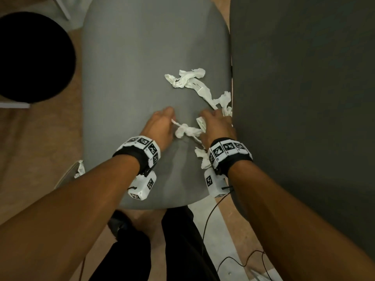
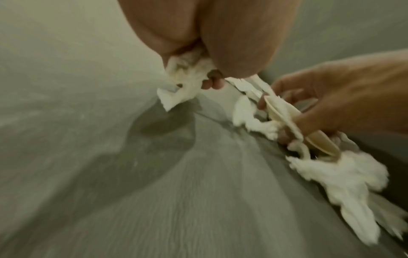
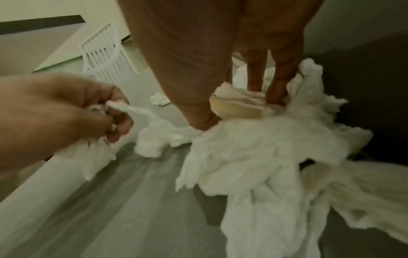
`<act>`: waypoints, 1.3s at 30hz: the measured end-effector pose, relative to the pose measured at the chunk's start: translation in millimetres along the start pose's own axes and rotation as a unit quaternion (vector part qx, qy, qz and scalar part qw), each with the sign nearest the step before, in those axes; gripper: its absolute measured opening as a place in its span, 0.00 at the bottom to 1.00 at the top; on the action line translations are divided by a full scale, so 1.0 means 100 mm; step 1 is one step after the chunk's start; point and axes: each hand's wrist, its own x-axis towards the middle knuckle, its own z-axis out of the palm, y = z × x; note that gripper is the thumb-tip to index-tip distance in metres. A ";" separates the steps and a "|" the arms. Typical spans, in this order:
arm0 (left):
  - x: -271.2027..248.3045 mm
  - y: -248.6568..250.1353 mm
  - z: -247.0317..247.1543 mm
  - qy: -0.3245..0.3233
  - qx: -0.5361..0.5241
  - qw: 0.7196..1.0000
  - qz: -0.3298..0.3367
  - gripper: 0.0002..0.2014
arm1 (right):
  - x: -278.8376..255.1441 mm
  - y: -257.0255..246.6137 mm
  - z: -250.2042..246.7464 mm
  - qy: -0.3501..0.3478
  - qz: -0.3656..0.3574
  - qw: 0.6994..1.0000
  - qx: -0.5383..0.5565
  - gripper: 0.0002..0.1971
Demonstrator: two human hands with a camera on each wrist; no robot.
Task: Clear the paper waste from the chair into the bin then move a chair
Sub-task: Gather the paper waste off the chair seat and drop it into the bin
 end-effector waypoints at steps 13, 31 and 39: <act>1.10 0.37 -0.09 -0.030 0.248 0.959 0.130 0.42 | 0.06 -0.14 -0.04 0.047 0.006 0.952 0.303 0.16; 0.53 -0.15 -0.10 -0.038 -0.025 0.997 -0.060 0.22 | 0.64 -0.03 0.00 -0.019 0.079 0.913 0.400 0.31; 0.39 -0.12 -0.03 -0.009 -0.237 0.959 -0.153 0.28 | 0.36 -0.47 0.23 -0.059 0.029 0.877 0.476 0.05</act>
